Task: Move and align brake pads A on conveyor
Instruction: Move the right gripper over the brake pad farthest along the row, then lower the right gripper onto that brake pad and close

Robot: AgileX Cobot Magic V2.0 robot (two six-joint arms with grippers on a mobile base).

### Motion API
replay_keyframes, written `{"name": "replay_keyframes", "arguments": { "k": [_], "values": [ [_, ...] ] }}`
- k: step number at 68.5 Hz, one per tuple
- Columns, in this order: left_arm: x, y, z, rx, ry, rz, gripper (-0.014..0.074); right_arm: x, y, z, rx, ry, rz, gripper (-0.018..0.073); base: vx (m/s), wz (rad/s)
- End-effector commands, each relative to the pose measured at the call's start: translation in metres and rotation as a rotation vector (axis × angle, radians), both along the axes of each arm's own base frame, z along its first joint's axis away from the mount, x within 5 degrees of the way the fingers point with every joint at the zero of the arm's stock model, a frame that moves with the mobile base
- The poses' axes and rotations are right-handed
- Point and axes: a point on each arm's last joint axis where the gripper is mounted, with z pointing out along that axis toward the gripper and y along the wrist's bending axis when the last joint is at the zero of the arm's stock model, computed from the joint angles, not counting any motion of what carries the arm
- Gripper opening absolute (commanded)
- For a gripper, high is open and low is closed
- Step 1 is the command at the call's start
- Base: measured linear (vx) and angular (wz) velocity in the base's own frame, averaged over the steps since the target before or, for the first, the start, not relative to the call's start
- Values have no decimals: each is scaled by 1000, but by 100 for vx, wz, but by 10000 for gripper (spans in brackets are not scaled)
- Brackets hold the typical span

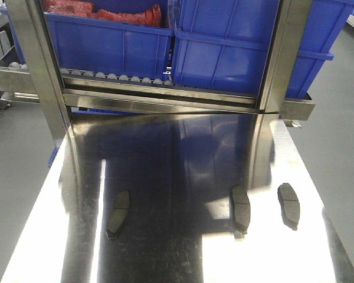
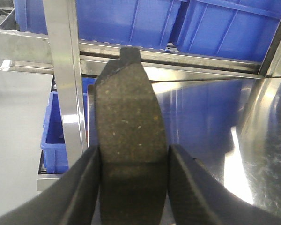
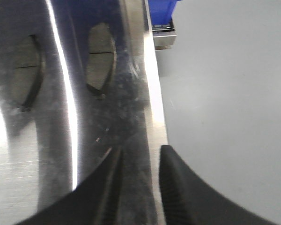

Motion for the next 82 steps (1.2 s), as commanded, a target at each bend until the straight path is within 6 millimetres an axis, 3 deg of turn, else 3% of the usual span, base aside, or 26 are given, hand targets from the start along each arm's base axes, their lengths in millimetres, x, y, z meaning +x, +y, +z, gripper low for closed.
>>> {"name": "replay_keyframes", "arguments": {
  "k": [1,7,14,26,40,53,65,82],
  "values": [
    [2,-1,18,-34,-123,-6,-6,7,2,18,5,-92,43,387,0,0],
    [2,-1,18,-34,-123,-6,-6,9,5,21,21,-103,65,483,0,0],
    [2,-1,18,-34,-123,-6,-6,17,5,20,38,-77,67,529,0,0],
    [2,-1,18,-34,-123,-6,-6,46,6,15,74,-2,83,517,0,0],
    [2,-1,18,-34,-123,-6,-6,93,4,1,105,137,84,496,0,0],
    [2,-1,18,-34,-123,-6,-6,138,17,-17,28,240,145,495,0,0],
    [2,-1,18,-34,-123,-6,-6,177,19,-36,25,320,65,495,0,0],
    [2,-1,18,-34,-123,-6,-6,215,22,-65,9,413,77,495,0,0]
  ]
}}
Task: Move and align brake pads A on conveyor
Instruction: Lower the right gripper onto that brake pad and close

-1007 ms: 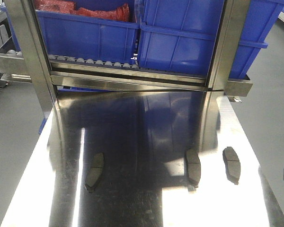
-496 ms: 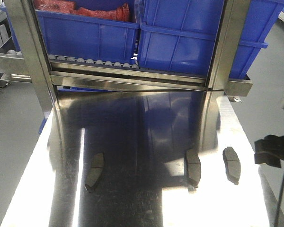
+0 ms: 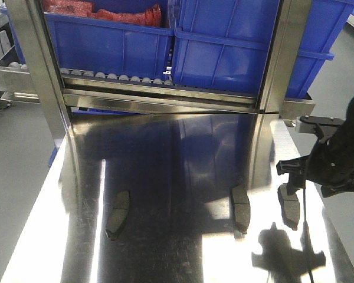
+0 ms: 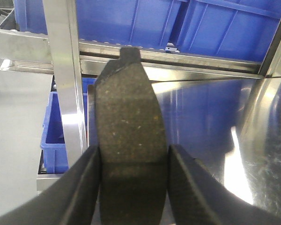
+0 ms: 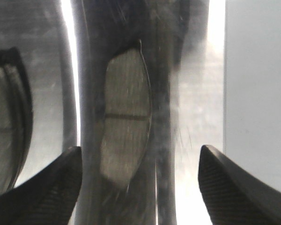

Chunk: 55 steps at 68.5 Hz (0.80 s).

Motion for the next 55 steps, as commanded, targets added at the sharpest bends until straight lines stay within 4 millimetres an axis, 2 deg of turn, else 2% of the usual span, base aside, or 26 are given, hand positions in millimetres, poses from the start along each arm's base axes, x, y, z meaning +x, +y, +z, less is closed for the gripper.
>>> {"name": "replay_keyframes", "arguments": {
  "k": [1,13,22,35,55],
  "values": [
    [2,-1,18,-34,-123,-6,-6,13,2,14,-14,-59,13,495,0,0],
    [2,-1,18,-34,-123,-6,-6,33,17,2,-59,-31,57,495,0,0],
    [2,-1,18,-34,-123,-6,-6,40,18,-7,-39,-12,10,495,0,0],
    [2,-1,18,-34,-123,-6,-6,39,17,-16,-42,36,5,495,0,0],
    [2,-1,18,-34,-123,-6,-6,38,17,-19,-39,58,-20,495,0,0]
  ]
}}
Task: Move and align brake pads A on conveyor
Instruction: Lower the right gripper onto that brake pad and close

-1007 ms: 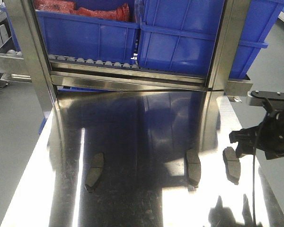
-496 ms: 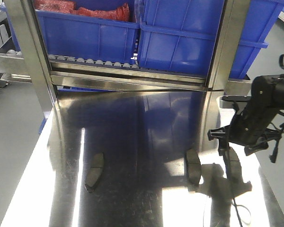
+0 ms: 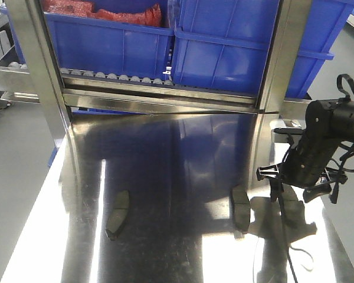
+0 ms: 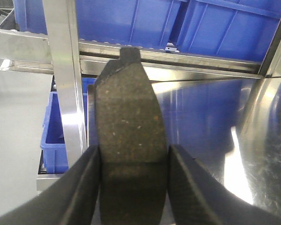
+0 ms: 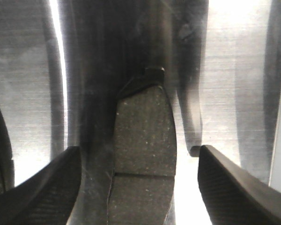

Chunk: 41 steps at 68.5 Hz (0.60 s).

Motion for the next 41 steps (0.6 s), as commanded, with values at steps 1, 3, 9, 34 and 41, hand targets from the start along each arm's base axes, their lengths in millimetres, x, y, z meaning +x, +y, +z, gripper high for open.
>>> {"name": "replay_keyframes", "arguments": {
  "k": [1,3,9,34,41],
  "values": [
    [2,-1,18,-34,-123,-6,-6,2,-3,24,2,-67,-21,495,0,0],
    [2,-1,18,-34,-123,-6,-6,2,-3,23,2,-64,-20,495,0,0],
    [2,-1,18,-34,-123,-6,-6,2,-3,20,1,-51,-22,495,0,0],
    [2,-1,18,-34,-123,-6,-6,3,-3,15,0,-41,-25,388,0,0],
    [2,-1,18,-34,-123,-6,-6,3,-3,15,0,-39,-25,277,0,0]
  ]
}}
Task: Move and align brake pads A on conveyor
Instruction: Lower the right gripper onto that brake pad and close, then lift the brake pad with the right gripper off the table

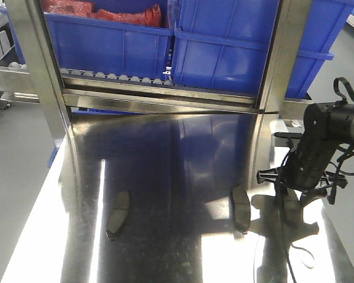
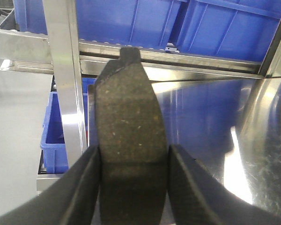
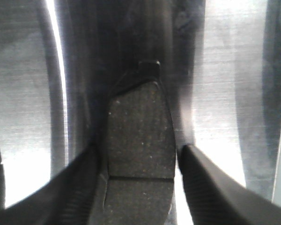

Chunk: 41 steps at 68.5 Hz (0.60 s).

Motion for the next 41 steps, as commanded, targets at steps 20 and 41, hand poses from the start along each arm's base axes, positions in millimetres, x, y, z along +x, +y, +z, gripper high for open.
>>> {"name": "replay_keyframes", "arguments": {
  "k": [20,41],
  "values": [
    [2,-1,18,-34,-123,-6,-6,-5,-3,63,7,-179,9,-16,0,0],
    [2,-1,18,-34,-123,-6,-6,-59,-8,130,9,-467,56,-11,0,0]
  ]
}}
